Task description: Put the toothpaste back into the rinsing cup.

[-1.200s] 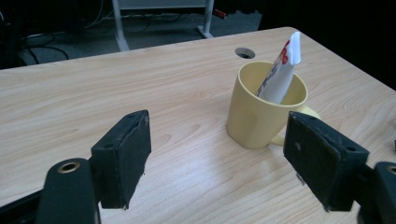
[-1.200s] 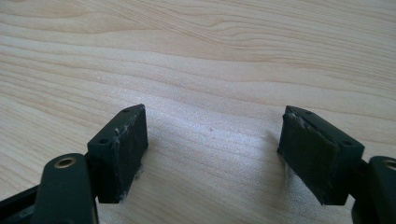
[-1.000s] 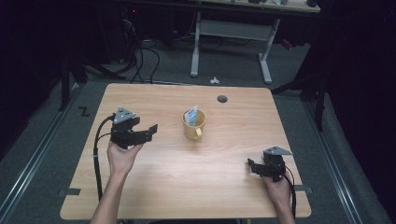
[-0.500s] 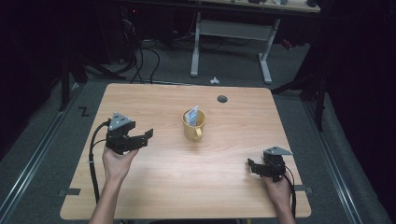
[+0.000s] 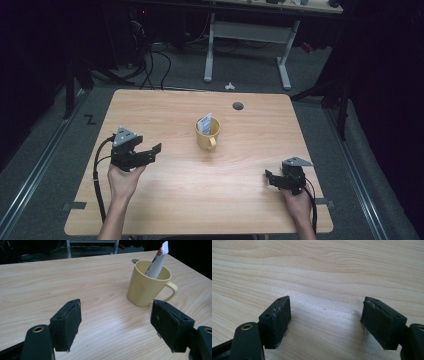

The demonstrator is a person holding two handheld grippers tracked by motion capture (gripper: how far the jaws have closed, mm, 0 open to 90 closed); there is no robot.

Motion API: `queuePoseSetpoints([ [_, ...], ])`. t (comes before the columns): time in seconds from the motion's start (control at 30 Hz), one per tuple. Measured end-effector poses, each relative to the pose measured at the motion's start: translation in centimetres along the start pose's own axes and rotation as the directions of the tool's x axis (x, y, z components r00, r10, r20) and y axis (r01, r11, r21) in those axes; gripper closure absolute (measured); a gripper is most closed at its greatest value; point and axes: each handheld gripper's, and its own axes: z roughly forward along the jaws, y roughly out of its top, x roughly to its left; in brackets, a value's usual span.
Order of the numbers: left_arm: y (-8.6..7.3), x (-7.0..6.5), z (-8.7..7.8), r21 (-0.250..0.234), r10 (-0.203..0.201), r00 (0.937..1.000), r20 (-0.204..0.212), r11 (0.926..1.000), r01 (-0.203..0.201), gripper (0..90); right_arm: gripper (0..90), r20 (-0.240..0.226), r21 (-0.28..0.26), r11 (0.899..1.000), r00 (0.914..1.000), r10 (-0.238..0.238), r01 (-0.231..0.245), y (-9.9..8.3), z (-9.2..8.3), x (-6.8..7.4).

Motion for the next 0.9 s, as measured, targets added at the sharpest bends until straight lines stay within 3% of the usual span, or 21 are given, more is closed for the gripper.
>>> queuePoseSetpoints([
  [0.37,-1.6,0.2,0.7,0.029,0.026,0.9987,-0.045,0.9993,-0.024,24.8,23.7,0.001,0.0,1.0,1.0,0.001,-0.001,0.0,0.0,0.0],
  [0.9,-3.5,-0.3,1.7,0.055,0.011,0.9992,-0.038,0.9984,-0.009,25.0,23.6,0.001,0.0,1.0,1.0,0.001,-0.001,0.0,0.0,0.0],
])
